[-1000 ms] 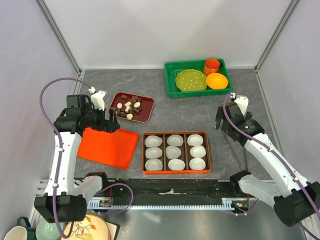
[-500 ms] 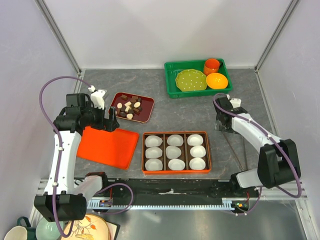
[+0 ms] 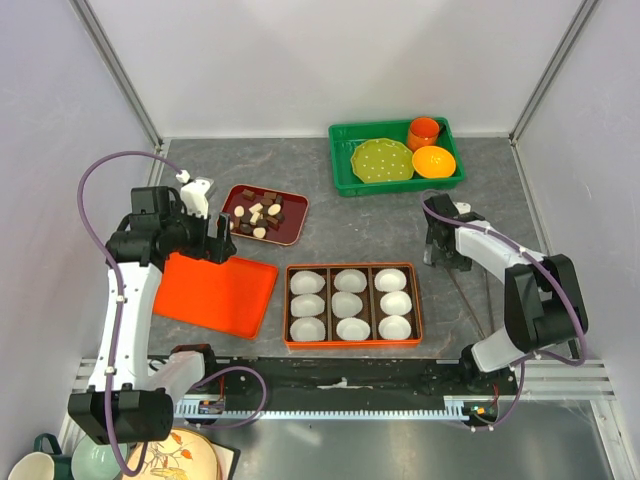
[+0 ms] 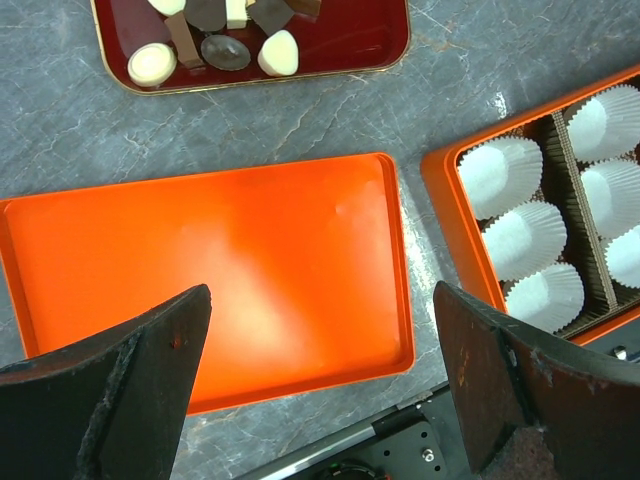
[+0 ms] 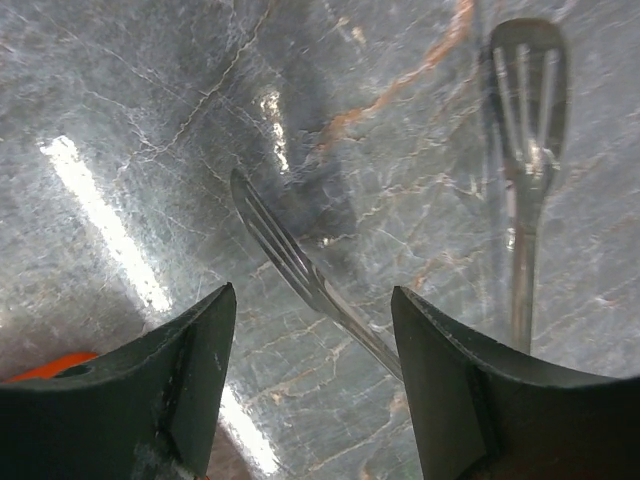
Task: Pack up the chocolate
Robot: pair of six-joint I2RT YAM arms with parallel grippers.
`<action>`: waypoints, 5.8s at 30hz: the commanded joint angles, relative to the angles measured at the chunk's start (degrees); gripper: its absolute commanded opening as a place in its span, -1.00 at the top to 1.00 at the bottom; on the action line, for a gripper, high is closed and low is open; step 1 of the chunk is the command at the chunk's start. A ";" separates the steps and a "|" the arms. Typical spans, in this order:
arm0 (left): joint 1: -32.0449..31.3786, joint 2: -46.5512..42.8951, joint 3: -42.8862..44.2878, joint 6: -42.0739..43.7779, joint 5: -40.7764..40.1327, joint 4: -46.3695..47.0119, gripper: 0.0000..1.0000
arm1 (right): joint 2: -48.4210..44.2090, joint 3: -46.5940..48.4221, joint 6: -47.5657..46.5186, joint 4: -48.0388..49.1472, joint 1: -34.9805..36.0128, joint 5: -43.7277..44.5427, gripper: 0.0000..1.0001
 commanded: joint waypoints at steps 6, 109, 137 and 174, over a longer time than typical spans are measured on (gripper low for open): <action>0.14 -2.73 -0.11 3.03 -1.95 2.09 -0.99 | 5.70 1.08 -0.92 3.14 -1.19 -3.71 -0.19; 21.41 4.21 -0.64 30.01 19.93 -11.53 -0.99 | 31.36 50.38 -18.77 -3.01 60.16 -10.73 1.00; 23.78 8.69 1.21 35.37 26.43 -16.54 -0.99 | 41.48 75.20 -3.30 -25.52 60.69 -8.80 1.00; 26.16 10.01 0.42 42.32 26.26 -21.29 -0.99 | 46.22 70.42 0.57 -18.91 63.15 2.97 1.00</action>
